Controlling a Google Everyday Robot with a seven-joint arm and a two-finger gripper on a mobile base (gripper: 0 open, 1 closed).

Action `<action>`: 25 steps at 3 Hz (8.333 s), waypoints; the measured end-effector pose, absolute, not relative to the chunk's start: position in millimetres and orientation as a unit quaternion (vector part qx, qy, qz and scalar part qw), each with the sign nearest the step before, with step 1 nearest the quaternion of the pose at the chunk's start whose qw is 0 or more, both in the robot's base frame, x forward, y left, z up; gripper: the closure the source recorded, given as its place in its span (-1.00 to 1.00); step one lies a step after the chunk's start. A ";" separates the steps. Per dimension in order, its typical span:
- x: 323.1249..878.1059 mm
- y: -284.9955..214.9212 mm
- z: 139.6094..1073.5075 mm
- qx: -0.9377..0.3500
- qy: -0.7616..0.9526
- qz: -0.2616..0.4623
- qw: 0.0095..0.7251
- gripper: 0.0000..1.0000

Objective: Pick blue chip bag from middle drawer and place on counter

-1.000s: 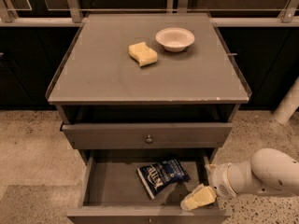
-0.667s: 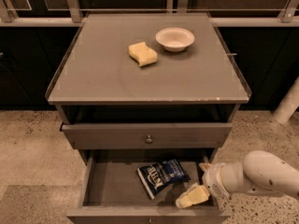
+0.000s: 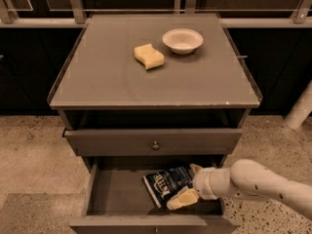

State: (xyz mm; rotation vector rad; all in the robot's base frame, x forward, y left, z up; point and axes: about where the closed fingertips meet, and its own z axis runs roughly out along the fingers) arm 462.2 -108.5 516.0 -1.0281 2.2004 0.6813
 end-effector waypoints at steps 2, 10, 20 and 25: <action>464.3 -106.5 502.8 -0.386 0.832 0.246 0.314 -1.00; 501.1 -79.7 386.0 -0.415 0.848 0.138 0.299 -0.65; 402.4 -212.0 651.0 -0.336 0.870 0.049 0.357 1.00; 390.9 -215.6 913.1 -0.414 0.756 -0.038 0.505 1.00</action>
Offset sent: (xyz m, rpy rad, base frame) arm 0.0036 -0.0008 -0.0289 -0.0349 -0.0572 -0.0466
